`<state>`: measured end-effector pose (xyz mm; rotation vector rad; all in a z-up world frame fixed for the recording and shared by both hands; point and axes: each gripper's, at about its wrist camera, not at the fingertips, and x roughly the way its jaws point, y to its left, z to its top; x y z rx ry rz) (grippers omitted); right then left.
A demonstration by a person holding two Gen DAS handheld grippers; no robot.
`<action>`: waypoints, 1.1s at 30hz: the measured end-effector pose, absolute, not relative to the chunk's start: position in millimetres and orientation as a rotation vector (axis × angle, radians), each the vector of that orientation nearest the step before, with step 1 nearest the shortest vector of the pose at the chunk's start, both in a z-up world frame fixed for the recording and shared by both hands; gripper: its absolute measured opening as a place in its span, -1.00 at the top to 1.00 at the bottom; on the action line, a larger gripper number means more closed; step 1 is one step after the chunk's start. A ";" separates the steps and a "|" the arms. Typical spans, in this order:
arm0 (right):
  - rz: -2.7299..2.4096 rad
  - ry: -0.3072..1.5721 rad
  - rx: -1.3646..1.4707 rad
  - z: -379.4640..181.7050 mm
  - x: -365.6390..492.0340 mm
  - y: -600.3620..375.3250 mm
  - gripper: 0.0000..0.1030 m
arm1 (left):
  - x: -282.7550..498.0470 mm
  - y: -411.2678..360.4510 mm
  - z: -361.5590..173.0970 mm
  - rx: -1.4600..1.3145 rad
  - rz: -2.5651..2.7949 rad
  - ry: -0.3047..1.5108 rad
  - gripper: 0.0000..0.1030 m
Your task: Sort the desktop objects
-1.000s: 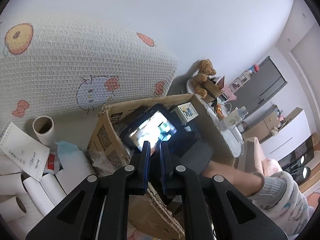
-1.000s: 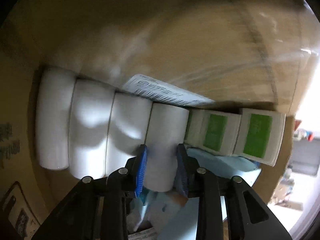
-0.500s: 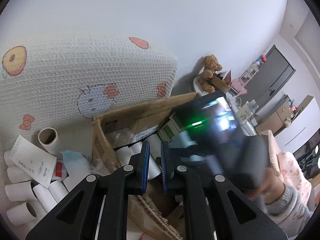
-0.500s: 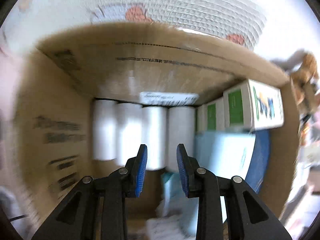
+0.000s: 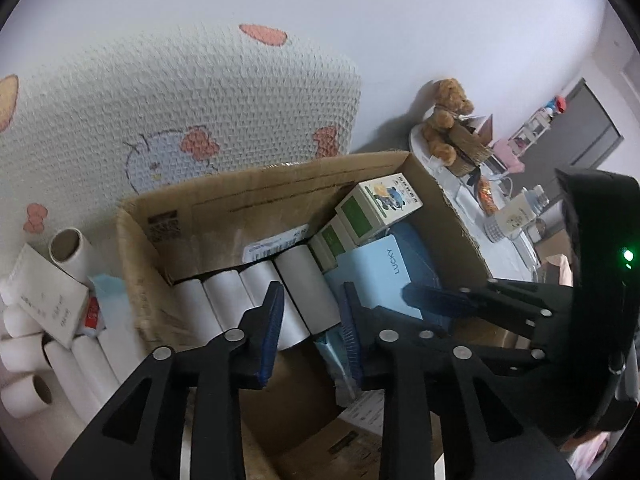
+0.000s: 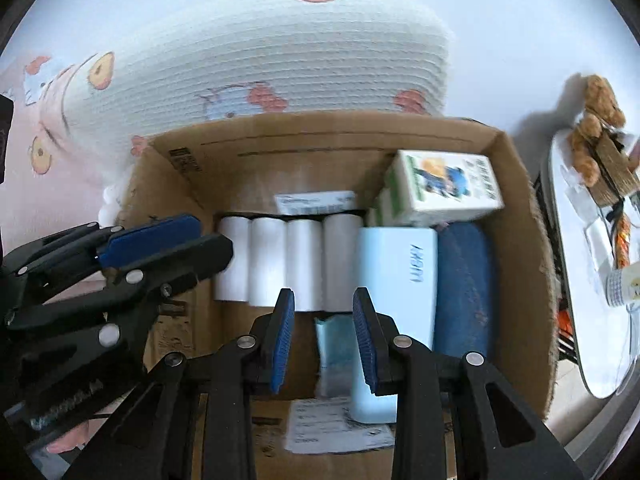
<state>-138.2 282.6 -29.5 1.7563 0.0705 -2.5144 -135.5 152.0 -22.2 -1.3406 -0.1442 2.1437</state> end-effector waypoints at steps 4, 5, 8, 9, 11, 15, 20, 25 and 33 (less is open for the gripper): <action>-2.565 0.090 1.775 -29.1 -130.1 303.8 0.48 | -132.1 172.2 -34.9 -1.413 2.126 -0.152 0.23; -2.572 0.093 1.779 -26.7 -127.4 307.5 0.48 | -130.7 178.2 -38.8 -1.431 2.120 -0.148 0.23; -2.589 0.075 1.808 -32.2 -120.7 319.2 0.48 | -128.3 190.1 -51.3 -1.492 2.070 -0.175 0.23; -2.588 0.059 1.807 -33.7 -117.8 322.8 0.48 | -127.7 192.8 -55.0 -1.512 2.056 -0.192 0.23; -2.591 0.030 1.786 -35.3 -111.3 330.7 0.48 | -127.4 198.3 -63.0 -1.559 2.032 -0.220 0.23; -2.614 0.055 1.771 -40.1 -106.6 337.3 0.48 | -127.1 208.0 -85.8 -1.693 1.920 -0.363 0.23; -2.562 0.092 1.763 -49.1 -104.8 336.6 0.48 | -128.0 209.7 -100.4 -1.800 1.898 -0.499 0.24; -2.517 0.150 1.795 -64.0 -107.8 329.8 0.48 | -127.2 214.2 -116.8 -1.871 1.774 -0.644 0.24; -2.520 0.169 1.809 -65.5 -104.0 336.1 0.48 | -122.4 219.7 -126.3 -1.898 1.702 -0.677 0.25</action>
